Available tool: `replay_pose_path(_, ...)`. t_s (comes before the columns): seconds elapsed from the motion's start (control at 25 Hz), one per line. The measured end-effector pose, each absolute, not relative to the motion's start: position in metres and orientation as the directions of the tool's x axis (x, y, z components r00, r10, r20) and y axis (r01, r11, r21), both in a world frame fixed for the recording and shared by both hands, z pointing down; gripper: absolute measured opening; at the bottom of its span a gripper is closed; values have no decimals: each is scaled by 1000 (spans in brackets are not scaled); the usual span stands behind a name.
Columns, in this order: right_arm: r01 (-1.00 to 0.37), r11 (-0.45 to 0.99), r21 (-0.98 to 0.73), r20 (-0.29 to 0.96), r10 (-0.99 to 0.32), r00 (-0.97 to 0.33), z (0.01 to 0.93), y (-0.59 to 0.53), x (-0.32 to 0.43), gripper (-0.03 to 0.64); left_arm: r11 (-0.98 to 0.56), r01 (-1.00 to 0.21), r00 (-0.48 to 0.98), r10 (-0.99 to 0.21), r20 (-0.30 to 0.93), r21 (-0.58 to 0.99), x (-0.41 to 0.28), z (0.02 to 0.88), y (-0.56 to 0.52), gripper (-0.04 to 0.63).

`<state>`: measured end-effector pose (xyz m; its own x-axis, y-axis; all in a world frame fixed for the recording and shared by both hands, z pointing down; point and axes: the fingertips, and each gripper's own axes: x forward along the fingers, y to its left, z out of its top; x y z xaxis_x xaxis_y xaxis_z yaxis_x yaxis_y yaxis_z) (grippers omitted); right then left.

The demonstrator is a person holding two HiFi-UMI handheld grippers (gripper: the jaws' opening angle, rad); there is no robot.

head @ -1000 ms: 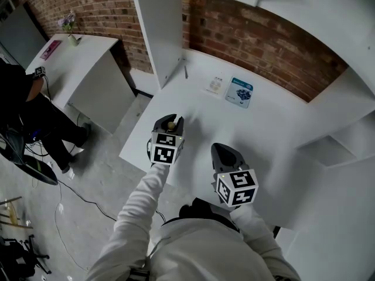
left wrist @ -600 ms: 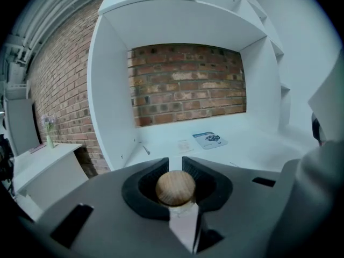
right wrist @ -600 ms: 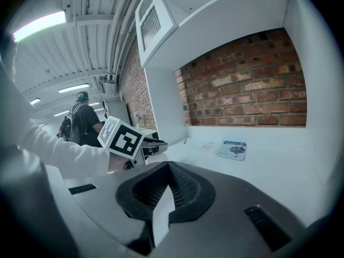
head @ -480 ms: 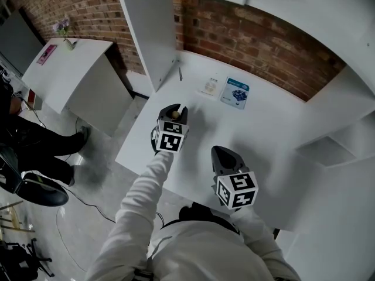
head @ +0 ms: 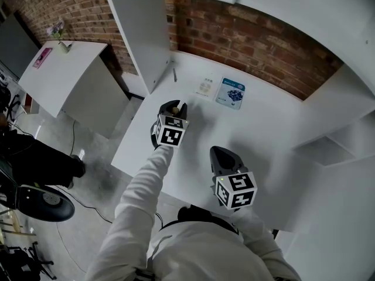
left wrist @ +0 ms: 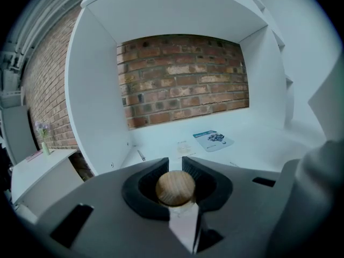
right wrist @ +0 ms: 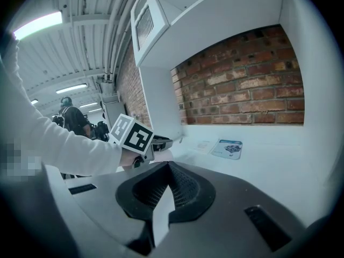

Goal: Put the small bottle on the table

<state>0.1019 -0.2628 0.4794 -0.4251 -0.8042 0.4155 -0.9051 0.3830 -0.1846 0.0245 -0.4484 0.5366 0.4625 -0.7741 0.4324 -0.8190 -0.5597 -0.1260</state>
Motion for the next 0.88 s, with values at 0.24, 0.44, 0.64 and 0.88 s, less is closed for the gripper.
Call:
replay_pose_path(0.24,-907,384,-174,424,-802,-421,482,-267,105,28,-556,-822,458,-774,438,-123,27,543,-459,89)
replay_pose_path(0.44,-907,390,-159,432,-799,-419,484,-270,107,28,-555,-822,457,-774,438,-124,32,546,-467,89)
replay_pose_path(0.64,-907,387,-167,435,-797,-420,486,-273,108,28,-559,-820,457,-769,447,-123,36,549,-475,89)
replay_pose_path(0.88,-909,378,-175,444,-794,-416,490,-276,111,28,-566,-815,458,-761,461,-124,38,558,-482,89)
